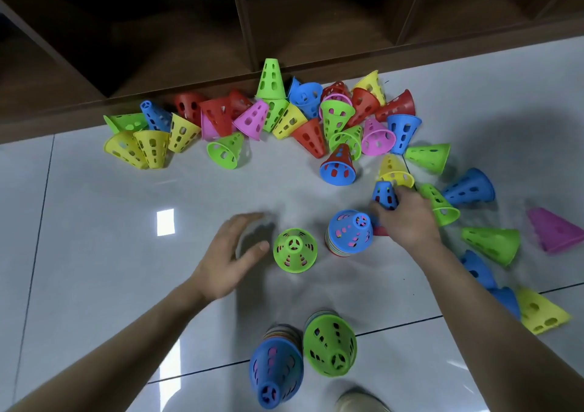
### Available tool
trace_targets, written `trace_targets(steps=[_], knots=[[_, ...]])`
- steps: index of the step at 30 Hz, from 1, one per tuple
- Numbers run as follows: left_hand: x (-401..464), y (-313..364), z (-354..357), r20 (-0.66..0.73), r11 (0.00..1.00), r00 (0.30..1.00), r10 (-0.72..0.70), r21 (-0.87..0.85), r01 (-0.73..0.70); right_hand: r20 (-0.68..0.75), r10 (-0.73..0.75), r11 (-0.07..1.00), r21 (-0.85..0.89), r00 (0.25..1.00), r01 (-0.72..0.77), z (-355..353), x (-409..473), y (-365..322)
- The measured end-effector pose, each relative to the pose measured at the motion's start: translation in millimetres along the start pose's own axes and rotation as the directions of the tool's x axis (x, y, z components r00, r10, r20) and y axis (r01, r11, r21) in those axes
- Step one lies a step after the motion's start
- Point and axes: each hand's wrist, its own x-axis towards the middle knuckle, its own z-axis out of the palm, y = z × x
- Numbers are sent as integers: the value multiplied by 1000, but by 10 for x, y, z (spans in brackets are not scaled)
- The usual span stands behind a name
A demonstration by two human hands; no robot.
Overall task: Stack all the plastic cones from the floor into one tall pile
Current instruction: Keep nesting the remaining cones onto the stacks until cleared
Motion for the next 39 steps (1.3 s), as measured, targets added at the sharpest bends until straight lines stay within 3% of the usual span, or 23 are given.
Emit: trace_targets(steps=[3,7,12,16,20,25,31,36,39], knots=[[316,-194,-141,-169,993,982,-88,66,100,-121,-190,980,35,974,196,-69,-35,10],[942,-332,-439,-312,937,943,-120,277,211,-212,-251,935,199,945,293,-282,-172,-117],[1507,-376,-710,-177,817,955,-238,496,295,-302,-258,831,416,918,370,-449,-657,-356],[1568,-342,-694,-195,854,930,-313,371,365,-278,-398,814,333,874,476,-296,-920,-303],[1475,-308,-595,-189,853,902,-387,297,428,-214,-435,804,345,874,485,-142,-938,-280],[981,-217,-538,65,941,971,-228,271,203,-186,-464,810,307,866,500,-25,-911,-210],[367,130,-571,49,982,986,-156,-96,160,-194,-490,801,286,850,527,119,-919,-74],[136,610,-571,30,878,989,-145,-456,143,-185,-491,787,323,851,525,181,-919,-9],[58,891,-475,0,834,991,-134,-539,113,-163,-477,790,350,863,503,175,-924,-6]])
